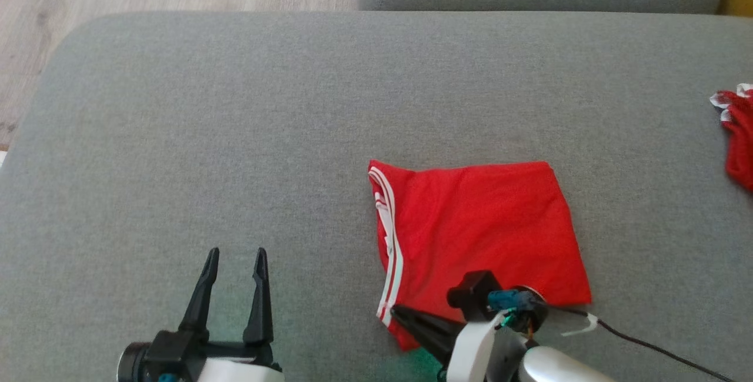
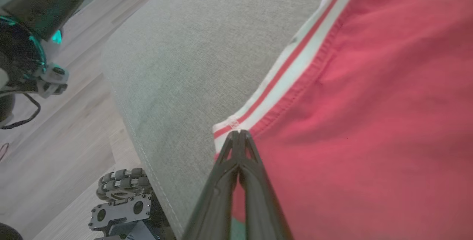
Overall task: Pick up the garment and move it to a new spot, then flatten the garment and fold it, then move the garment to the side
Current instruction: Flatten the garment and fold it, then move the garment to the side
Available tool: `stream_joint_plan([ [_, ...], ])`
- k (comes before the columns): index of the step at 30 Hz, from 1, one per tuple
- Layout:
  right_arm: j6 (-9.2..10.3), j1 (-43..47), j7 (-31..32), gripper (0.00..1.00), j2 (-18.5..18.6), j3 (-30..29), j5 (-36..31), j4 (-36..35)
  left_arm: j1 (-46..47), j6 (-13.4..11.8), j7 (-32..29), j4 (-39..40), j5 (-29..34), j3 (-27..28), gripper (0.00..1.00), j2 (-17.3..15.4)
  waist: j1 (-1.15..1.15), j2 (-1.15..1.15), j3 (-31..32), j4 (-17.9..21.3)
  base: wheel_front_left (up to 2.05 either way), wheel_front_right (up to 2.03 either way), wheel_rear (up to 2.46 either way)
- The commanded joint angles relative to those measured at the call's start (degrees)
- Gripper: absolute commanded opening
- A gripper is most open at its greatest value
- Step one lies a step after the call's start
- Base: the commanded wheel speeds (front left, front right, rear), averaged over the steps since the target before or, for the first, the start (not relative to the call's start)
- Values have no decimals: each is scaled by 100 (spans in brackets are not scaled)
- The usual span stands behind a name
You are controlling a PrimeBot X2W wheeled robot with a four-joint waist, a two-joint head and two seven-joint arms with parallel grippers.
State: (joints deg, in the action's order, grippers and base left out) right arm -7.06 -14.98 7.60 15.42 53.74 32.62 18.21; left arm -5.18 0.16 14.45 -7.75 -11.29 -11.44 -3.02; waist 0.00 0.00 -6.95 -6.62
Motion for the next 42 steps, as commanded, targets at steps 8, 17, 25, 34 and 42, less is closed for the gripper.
stream_joint_plan([
  [8, -43, -212, -623, 0, 80, -507, -34, -156, 93, -55, 55, 187, -42, 220, 100, 14, 0, 0, 181, 120, 0, 0, 0],
  [17, -43, 869, -1524, 100, 147, -3294, -1195, -340, -92, 129, 55, -63, 136, 413, 100, 14, 0, 0, 577, 329, 0, 0, 0],
  [25, -43, 1746, -2008, 100, -280, -4837, -1852, -348, -144, 318, 55, -347, 266, 503, 100, 14, 0, 0, 782, 384, 0, 0, 0],
  [34, -43, 2067, -2232, 100, -630, -5201, -2076, -73, -84, 437, 55, -603, 332, 620, 100, 14, 0, 0, 804, 454, 0, 0, 0],
  [42, -43, 1998, -2257, 100, -710, -5248, -2112, 28, -57, 467, 55, -664, 336, 681, 100, 14, 0, 0, 799, 478, 0, 0, 0],
])
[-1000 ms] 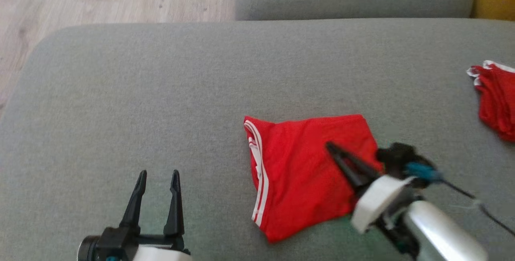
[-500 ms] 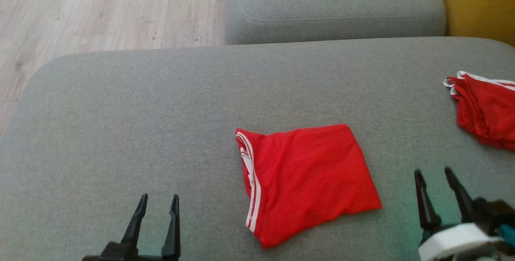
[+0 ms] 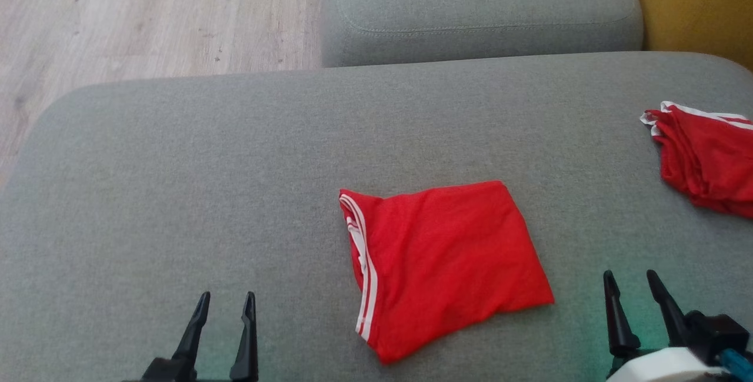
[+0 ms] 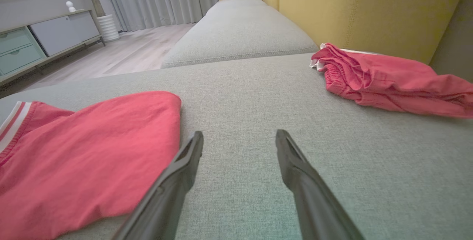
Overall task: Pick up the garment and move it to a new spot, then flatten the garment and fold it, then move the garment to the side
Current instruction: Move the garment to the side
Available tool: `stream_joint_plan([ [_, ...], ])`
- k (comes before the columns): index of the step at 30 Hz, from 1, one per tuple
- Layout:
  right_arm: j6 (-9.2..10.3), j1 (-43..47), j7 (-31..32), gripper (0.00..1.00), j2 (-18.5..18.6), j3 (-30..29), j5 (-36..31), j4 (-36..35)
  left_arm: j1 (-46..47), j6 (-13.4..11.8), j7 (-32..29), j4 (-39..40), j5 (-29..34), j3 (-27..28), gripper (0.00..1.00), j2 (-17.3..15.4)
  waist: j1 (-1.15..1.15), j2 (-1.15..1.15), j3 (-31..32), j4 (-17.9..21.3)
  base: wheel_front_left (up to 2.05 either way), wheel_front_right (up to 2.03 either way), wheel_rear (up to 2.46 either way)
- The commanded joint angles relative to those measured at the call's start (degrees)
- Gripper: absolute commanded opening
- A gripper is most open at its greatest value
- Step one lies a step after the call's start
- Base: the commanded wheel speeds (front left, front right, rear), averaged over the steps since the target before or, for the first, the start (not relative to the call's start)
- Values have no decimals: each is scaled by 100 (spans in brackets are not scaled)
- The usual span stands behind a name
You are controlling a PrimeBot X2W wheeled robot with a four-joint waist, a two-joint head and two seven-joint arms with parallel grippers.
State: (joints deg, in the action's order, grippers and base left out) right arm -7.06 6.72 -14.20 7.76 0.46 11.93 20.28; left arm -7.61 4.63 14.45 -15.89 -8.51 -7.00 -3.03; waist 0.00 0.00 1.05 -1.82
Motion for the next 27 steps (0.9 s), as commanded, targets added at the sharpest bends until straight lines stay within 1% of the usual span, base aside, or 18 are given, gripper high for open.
stream_joint_plan([
  [1, -43, -181, -78, 100, 50, 70, -30, -189, 190, 21, 55, 153, 58, 241, 100, 15, 0, 0, 2, -6, 0, 0, 0],
  [4, -43, -248, -78, 100, 31, 63, 109, -227, 192, 17, 55, 182, 52, 242, 100, 15, 0, 0, -1, -11, 0, 0, 0],
  [5, -43, -293, -51, 100, 18, 93, 247, -253, 193, 12, 55, 195, 47, 239, 100, 15, 0, 0, -6, -12, 0, 0, 0],
  [8, -43, -512, 296, 100, 139, 251, 679, -499, 187, -4, 55, 231, 24, 214, 100, 15, 0, 0, -28, -16, 0, 0, 0],
  [10, -43, -688, 764, 100, 272, 396, 1026, -723, 188, -11, 55, 245, 15, 187, 100, 15, 0, 0, -53, -27, 0, 0, 0],
  [13, -43, -987, 1663, 100, 411, 486, 1569, -1009, 196, -18, 55, 271, 5, 166, 100, 15, 0, 0, -115, -48, 0, 0, 0],
  [16, -43, -1307, 2631, 100, 493, 600, 1928, -1078, 223, -25, 55, 294, -15, 124, 100, 15, 0, 0, -229, -95, 0, 0, 0],
  [18, -43, -1519, 3194, 100, 492, 714, 2115, -977, 272, -16, 55, 274, -28, 78, 100, 15, 0, 0, -307, -145, 0, 0, 0],
  [21, -43, -1780, 3788, 100, 470, 791, 2122, -563, 340, -22, 55, 263, -57, -18, 100, 15, 0, 0, -396, -248, 0, 0, 0],
  [25, -43, -2094, 4147, 100, 408, 850, 1831, 187, 429, -39, 55, 246, -91, -98, 100, 15, 0, 0, -502, -380, 0, 0, 0],
  [27, -43, -2236, 4294, 100, 273, 852, 1802, 589, 464, -44, 55, 230, -95, -123, 100, 15, 0, 0, -524, -428, 0, 0, 0],
])
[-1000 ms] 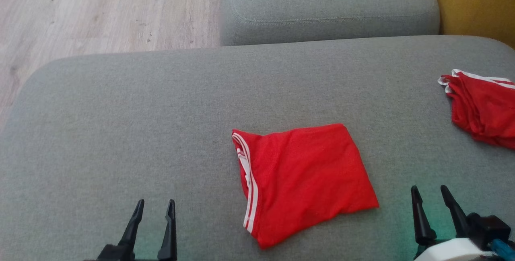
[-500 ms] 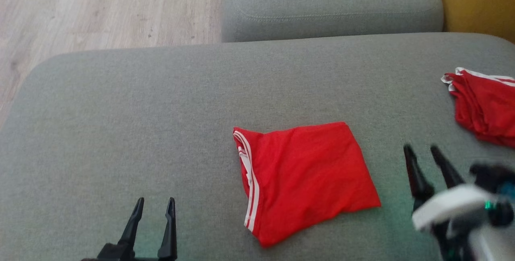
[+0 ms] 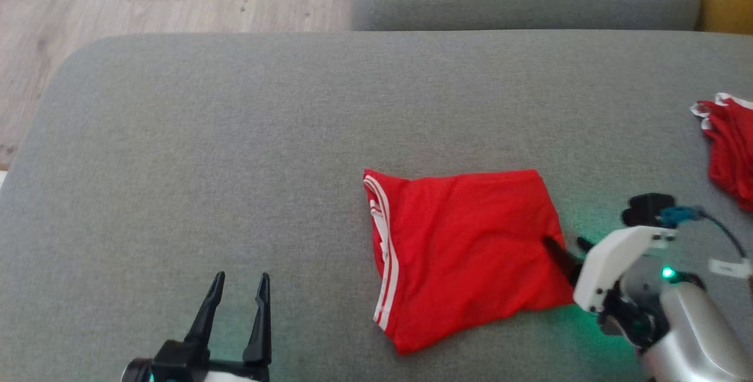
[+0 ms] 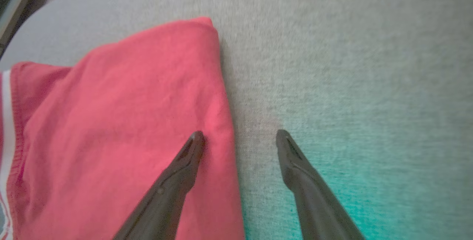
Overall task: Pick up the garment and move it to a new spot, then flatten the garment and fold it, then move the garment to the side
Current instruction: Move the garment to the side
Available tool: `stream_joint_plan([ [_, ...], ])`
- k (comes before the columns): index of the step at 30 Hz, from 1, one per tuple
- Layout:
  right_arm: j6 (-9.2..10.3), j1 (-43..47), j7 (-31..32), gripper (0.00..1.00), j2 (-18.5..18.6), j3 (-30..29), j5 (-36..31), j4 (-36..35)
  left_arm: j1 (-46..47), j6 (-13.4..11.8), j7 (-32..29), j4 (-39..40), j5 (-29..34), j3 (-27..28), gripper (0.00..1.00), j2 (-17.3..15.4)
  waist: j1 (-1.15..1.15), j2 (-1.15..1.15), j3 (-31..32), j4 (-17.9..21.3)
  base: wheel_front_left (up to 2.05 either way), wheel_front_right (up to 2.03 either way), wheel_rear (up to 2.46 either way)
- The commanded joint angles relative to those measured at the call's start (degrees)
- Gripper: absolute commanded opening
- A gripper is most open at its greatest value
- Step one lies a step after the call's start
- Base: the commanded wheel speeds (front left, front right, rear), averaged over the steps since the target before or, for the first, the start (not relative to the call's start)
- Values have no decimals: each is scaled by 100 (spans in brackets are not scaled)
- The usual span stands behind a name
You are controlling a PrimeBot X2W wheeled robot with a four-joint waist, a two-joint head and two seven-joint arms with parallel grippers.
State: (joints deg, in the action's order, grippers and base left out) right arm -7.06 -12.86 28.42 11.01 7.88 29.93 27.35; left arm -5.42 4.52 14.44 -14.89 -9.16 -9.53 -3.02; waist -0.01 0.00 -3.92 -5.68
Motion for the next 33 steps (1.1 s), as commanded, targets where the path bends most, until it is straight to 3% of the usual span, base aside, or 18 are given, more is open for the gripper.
stream_joint_plan([
  [1, -43, -338, 143, 100, -117, 131, 18, 74, 260, -37, 56, 120, -30, 119, 100, 14, 1, 0, -34, -67, 0, 0, 0],
  [4, -43, -509, 405, 100, -267, 292, 218, 434, 295, -59, 56, 113, -45, 97, 100, 14, 1, 0, -46, -111, 0, 0, 0],
  [5, -43, -567, 433, 15, -291, 344, 319, 469, 307, -67, 56, 113, -53, 91, 100, 14, 1, 0, -55, -114, 0, 0, 0],
  [6, -43, -637, 398, 0, -278, 390, 378, 478, 323, -71, 56, 120, -60, 86, 100, 14, 1, 0, -65, -105, 0, 0, 0],
  [12, -43, -1121, -94, 0, 29, 381, 417, 481, 359, -99, 56, 188, -58, 160, 100, 14, 1, 0, -123, 173, 0, 0, 0],
  [19, -43, -2067, -752, 0, 877, -464, 98, 792, 517, 4, 56, 169, 43, 51, 100, 14, 1, 0, -324, 638, 0, 0, 0],
  [24, -43, -2538, -1220, 0, 1340, -1102, -208, 1039, 752, 90, 56, 130, 177, -89, 100, 14, 1, 0, -495, 734, 0, 0, 0],
  [33, -43, -3039, -1558, 0, 1667, -1852, -836, 1550, 815, 170, 56, 47, 305, -182, 100, 14, 1, 0, -730, 636, 0, 0, 0],
])
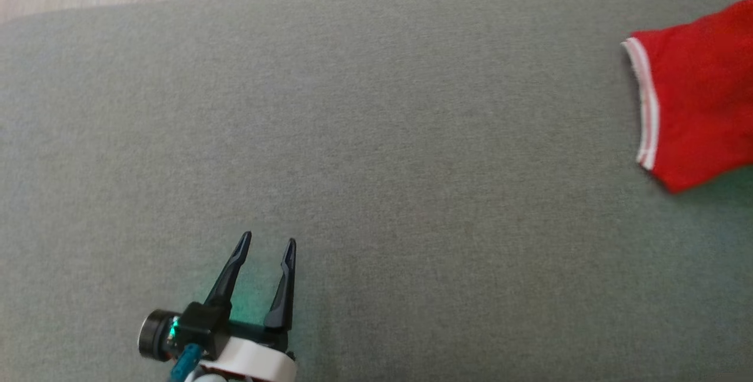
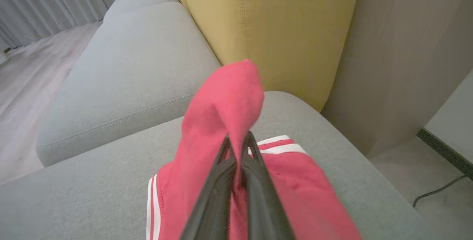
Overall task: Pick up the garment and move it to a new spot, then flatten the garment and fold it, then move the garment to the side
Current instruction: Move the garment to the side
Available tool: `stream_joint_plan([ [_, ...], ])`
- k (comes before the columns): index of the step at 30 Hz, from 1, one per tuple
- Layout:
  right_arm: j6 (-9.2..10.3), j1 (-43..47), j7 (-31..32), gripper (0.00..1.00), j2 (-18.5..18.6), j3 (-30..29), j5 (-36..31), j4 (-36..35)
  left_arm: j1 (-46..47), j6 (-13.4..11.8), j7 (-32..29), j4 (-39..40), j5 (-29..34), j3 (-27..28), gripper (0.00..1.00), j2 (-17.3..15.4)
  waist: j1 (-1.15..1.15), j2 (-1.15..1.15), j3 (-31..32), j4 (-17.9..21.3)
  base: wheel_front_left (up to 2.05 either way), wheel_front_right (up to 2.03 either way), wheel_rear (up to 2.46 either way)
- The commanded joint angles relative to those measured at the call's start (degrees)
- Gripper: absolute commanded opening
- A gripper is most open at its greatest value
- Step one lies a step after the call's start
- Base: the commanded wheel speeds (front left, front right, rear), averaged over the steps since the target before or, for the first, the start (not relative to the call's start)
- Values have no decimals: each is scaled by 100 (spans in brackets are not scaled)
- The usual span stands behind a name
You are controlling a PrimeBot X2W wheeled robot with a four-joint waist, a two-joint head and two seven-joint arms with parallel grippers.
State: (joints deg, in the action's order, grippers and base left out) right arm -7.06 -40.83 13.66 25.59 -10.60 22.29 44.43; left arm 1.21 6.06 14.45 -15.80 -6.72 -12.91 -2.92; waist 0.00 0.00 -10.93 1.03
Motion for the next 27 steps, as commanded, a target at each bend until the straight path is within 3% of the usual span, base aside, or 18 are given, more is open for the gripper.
stream_joint_plan([
  [1, -43, -272, -139, 0, 259, -98, -182, -85, 144, 22, 55, 133, 70, 159, 100, 4, 0, 0, -45, -53, 0, 0, 0],
  [2, -43, -295, -221, 13, 314, -218, -334, -1, 143, 26, 55, 133, 76, 165, 100, 4, 0, 0, -63, -77, 0, 0, 0],
  [3, -43, -309, -326, 93, 345, -320, -522, 62, 145, 28, 55, 138, 74, 177, 100, 4, 0, 0, -74, -99, 0, 0, 0],
  [4, -43, -315, -412, 100, 348, -455, -691, 136, 148, 28, 55, 144, 69, 190, 100, 4, 0, 0, -78, -124, 0, 0, 0],
  [10, -43, 123, -1342, 100, -26, -780, -1903, -366, 86, -52, 55, 290, -54, 310, 100, 4, 0, 0, 92, -213, 0, 0, 0],
  [19, -43, 1756, -1939, 100, -1275, -284, -2043, -2068, -219, -428, 55, 459, -304, 502, 100, 4, 0, 0, 588, -211, 0, 0, 0],
  [27, -43, 3289, -2518, 100, -1939, 291, -2209, -2985, -450, -651, 55, 540, -171, 729, 100, 4, 0, 0, 837, -252, 0, 0, 0],
])
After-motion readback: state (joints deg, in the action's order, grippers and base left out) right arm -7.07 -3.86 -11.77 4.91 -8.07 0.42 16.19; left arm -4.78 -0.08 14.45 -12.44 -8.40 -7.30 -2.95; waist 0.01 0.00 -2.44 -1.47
